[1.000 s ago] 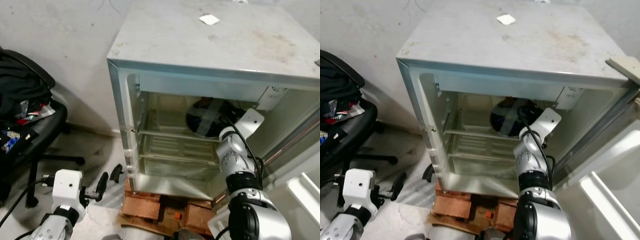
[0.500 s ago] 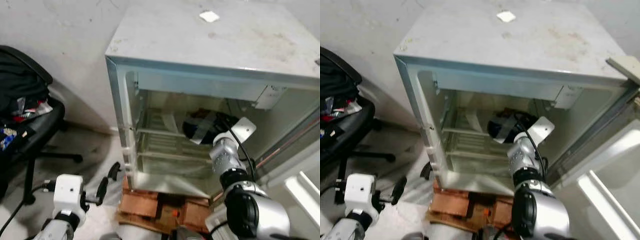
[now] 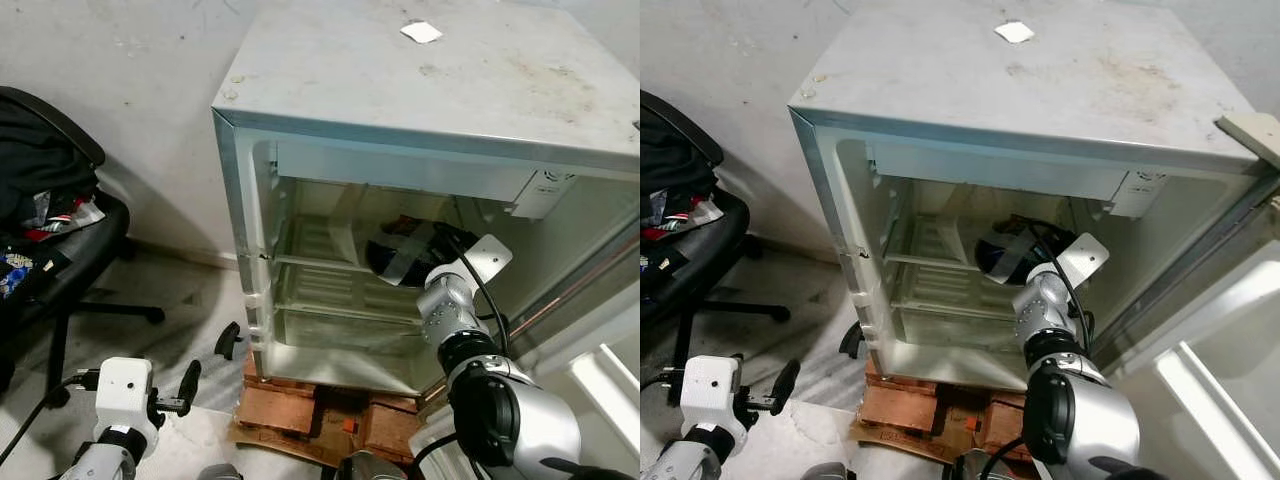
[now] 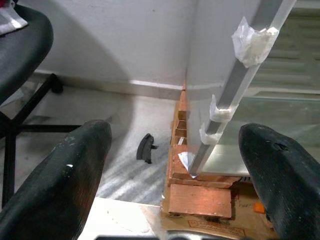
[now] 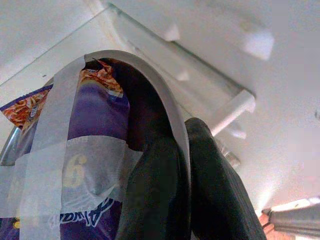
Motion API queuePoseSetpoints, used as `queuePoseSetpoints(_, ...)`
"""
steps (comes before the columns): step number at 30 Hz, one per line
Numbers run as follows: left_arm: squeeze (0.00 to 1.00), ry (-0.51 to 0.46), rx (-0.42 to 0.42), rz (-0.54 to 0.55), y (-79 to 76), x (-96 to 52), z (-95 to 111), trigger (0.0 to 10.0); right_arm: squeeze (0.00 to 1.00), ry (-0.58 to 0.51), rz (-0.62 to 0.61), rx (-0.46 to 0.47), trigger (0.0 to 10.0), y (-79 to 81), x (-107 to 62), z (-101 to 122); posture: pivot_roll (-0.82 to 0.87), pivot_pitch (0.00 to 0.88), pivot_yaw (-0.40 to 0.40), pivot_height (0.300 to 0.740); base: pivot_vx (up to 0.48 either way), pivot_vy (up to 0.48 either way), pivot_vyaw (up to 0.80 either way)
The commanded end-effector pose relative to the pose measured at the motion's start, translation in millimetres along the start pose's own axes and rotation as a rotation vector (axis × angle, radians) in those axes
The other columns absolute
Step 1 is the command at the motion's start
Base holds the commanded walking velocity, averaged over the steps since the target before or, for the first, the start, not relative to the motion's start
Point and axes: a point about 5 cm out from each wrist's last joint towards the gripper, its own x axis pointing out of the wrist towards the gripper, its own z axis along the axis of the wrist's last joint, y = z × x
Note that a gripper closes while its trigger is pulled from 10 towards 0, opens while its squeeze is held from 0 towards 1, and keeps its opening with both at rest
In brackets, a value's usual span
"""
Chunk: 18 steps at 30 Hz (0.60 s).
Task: Restocking fridge
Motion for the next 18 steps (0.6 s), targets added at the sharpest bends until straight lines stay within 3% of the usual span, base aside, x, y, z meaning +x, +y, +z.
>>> queuePoseSetpoints(1,0.0,0.014,0.003,0.001,3.6,-1.1,-6,10.0,0.0,0.036,0.0,0.035,10.0,1.8,-0.9,-5,0.27,0.147,-0.088,0.74,0.0,0.0,0.0)
queuePoseSetpoints(2,0.0,0.015,0.002,0.002,5.2,-0.8,-8,10.0,0.0,0.056,0.0,0.06,10.0,1.8,-1.2,-7,0.27,0.147,-0.088,0.74,0.0,0.0,0.0)
queuePoseSetpoints(3,0.0,0.015,0.002,0.003,6.3,-0.7,-9,10.0,0.13,0.075,-0.002,0.082,10.0,2.0,-1.6,-10,0.27,0.148,-0.089,0.74,0.0,0.0,0.0)
queuePoseSetpoints(4,0.0,0.015,0.001,0.004,6.9,-0.7,-10,10.0,0.97,0.096,0.011,0.117,10.0,3.2,-2.1,-12,0.27,0.148,-0.089,0.74,0.0,0.0,0.0)
queuePoseSetpoints(7,0.0,0.012,-0.002,0.006,4.4,-1.8,-10,10.0,1.0,0.147,0.052,0.212,10.0,12.7,-4.5,-15,0.27,0.156,-0.096,0.74,0.0,0.0,0.0)
queuePoseSetpoints(18,0.0,0.012,-0.025,0.025,3.7,1.2,-14,10.0,1.0,0.205,0.145,0.415,10.0,39.3,-9.1,-5,0.27,0.159,-0.111,0.74,0.0,0.0,0.0)
